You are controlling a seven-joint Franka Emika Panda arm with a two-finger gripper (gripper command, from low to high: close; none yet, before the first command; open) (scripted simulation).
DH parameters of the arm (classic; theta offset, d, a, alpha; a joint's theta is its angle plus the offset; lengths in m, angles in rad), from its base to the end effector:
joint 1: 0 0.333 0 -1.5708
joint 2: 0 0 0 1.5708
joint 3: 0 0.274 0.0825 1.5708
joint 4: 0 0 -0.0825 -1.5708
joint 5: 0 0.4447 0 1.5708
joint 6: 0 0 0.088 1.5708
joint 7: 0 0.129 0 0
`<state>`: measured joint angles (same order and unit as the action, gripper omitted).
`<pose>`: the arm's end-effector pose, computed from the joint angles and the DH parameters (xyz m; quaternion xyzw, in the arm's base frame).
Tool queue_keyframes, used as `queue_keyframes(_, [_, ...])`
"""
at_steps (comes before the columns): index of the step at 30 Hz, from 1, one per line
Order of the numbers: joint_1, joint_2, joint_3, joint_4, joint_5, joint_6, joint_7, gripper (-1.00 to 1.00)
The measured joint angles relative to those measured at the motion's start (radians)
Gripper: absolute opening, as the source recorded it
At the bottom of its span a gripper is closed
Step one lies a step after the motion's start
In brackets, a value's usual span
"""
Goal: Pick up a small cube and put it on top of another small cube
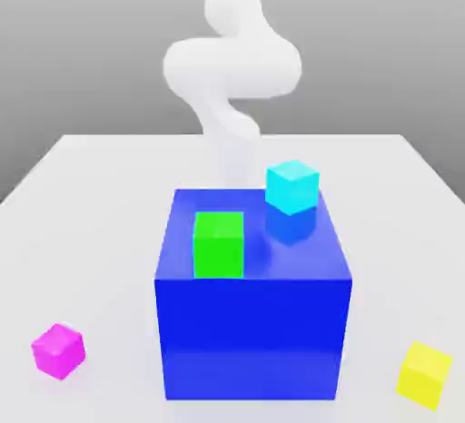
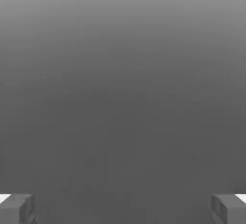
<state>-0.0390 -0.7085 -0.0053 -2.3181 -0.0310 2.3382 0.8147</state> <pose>0.4829 -0.0228 0.6223 -0.8520 0.3835 -0.3348 0.1224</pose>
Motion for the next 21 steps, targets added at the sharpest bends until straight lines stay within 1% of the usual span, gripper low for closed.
queue_keyframes(7, [-0.099, 0.260, -0.041, -0.051, -0.074, 0.107, 0.031, 0.00])
queue_keyframes(12, [-0.156, 0.441, -0.092, -0.087, -0.096, 0.183, 0.032, 0.00])
queue_keyframes(17, [-0.207, 0.622, -0.152, -0.124, -0.073, 0.262, 0.000, 0.00])
queue_keyframes(21, [-0.274, 0.768, -0.171, -0.154, -0.006, 0.326, -0.060, 0.00])
